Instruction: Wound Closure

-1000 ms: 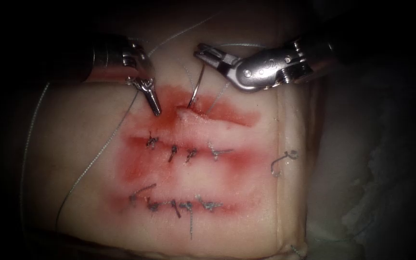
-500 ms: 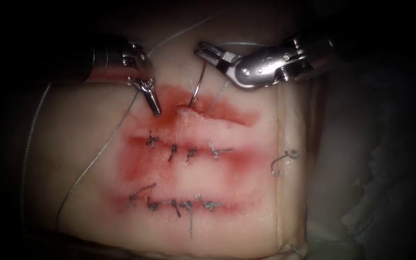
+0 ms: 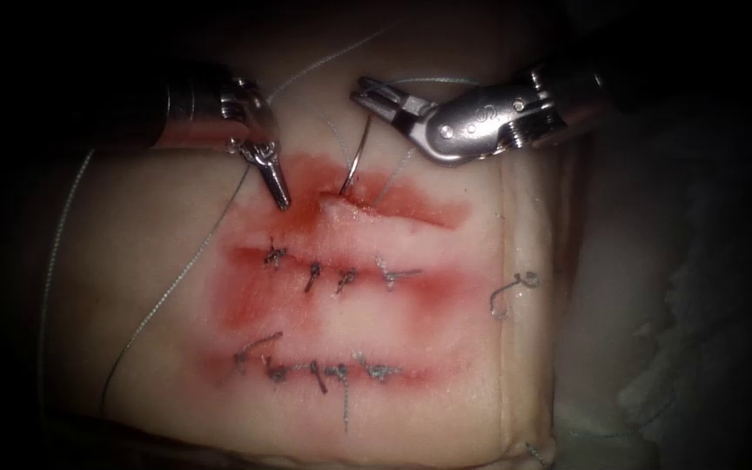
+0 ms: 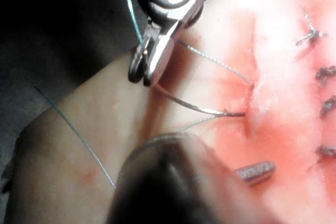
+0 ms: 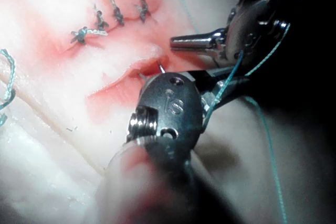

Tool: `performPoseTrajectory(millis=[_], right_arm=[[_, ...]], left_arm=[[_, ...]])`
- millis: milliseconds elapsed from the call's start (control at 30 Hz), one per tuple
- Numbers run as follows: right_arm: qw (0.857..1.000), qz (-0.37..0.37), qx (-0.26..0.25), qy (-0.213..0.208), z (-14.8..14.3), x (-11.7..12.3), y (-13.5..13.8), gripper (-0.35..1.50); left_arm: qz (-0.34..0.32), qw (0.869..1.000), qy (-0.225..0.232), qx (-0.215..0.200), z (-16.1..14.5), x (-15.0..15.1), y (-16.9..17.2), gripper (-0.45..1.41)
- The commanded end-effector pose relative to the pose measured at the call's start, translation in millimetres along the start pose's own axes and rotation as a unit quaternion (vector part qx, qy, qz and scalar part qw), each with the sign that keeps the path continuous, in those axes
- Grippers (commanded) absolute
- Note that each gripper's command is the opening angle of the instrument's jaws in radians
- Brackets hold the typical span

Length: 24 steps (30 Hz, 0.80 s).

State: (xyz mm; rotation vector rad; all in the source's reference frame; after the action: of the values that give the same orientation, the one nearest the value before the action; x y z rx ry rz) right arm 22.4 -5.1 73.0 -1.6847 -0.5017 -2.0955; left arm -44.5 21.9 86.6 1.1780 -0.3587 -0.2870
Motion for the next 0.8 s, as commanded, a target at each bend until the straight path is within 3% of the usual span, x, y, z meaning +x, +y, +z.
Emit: performPoseTrajectory(millis=[33,433,733,767,800], right_arm=[[1.000,0.004,0.000,-0.002,0.8,0.1,0.5,-0.35],[1.000,0.029,0.010,0.003,0.9,0.1,0.3,-0.35],[0.994,0.109,0.022,0.005,0.7,0.0,0.2,-0.35],[0.993,0.118,0.023,0.006,0.7,0.0,0.2,-0.35],[0.989,0.147,0.024,0.005,0.7,0.1,0.2,-0.35]], left_arm=[[0.002,1.000,-0.001,-0.001,-0.3,-0.9,0.5,-0.45],[-0.001,1.000,-0.001,-0.001,-0.3,-0.7,0.5,-0.45],[-0.006,1.000,-0.018,-0.001,-1.8,-0.8,-0.8,-0.45],[-0.007,1.000,-0.023,-0.001,-2.2,-1.0,-1.1,-0.40],[-0.003,0.999,-0.045,-0.001,-3.3,-1.4,-1.9,0.49]])
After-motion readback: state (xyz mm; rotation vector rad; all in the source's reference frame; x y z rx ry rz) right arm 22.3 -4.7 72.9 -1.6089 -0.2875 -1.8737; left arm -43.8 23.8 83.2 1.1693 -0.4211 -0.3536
